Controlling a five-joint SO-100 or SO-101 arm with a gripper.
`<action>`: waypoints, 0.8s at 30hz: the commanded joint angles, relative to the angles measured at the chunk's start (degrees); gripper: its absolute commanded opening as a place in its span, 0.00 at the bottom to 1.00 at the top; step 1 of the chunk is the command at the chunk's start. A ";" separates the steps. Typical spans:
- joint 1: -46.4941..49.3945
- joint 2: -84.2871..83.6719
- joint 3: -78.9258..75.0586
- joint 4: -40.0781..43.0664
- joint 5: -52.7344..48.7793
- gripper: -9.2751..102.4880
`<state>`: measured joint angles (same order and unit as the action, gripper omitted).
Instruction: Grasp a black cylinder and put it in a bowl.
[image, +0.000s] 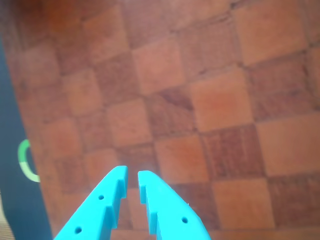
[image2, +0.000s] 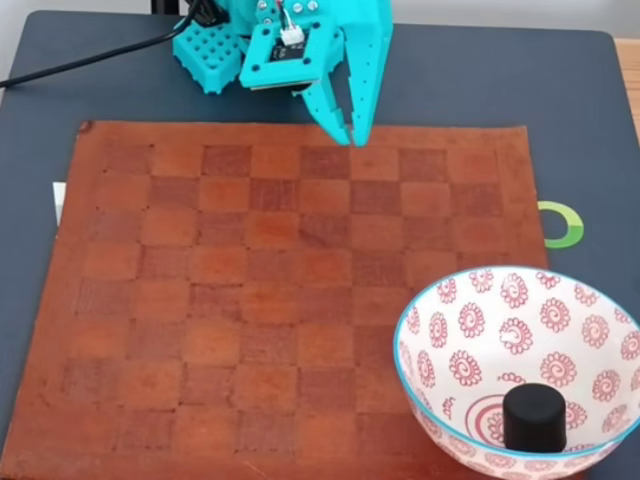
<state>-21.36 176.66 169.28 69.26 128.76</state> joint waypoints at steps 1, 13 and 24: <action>1.14 0.53 0.09 -2.46 -0.35 0.08; 2.99 0.53 8.53 -10.20 -1.23 0.08; 7.38 0.53 9.32 -10.20 -8.00 0.08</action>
<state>-13.89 176.66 178.86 59.85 121.29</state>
